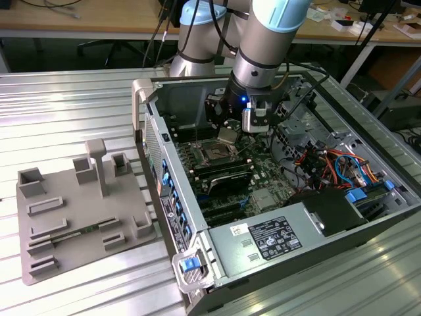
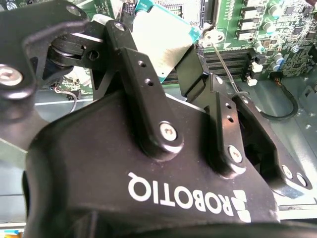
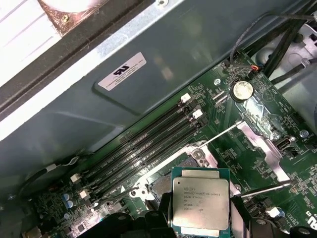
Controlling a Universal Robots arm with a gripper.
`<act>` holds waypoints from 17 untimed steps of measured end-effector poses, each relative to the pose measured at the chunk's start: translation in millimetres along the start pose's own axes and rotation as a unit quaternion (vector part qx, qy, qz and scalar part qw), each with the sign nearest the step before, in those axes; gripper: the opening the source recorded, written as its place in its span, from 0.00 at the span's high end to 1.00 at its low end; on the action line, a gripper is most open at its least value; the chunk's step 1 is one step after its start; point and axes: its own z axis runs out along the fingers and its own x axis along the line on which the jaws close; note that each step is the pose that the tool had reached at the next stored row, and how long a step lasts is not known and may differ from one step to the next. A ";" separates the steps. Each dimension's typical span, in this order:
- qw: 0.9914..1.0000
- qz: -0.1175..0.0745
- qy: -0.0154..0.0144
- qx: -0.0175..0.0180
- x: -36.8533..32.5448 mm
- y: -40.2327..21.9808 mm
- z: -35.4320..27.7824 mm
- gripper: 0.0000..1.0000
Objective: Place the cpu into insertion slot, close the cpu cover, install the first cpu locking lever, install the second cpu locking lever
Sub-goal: 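Place the cpu into insertion slot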
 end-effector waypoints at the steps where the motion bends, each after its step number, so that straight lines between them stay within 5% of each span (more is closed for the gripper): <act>1: 1.000 0.001 0.000 0.000 0.0 0.0 0.0 0.45; 17: 1.000 0.022 -0.002 0.000 0.0 0.0 0.4 0.45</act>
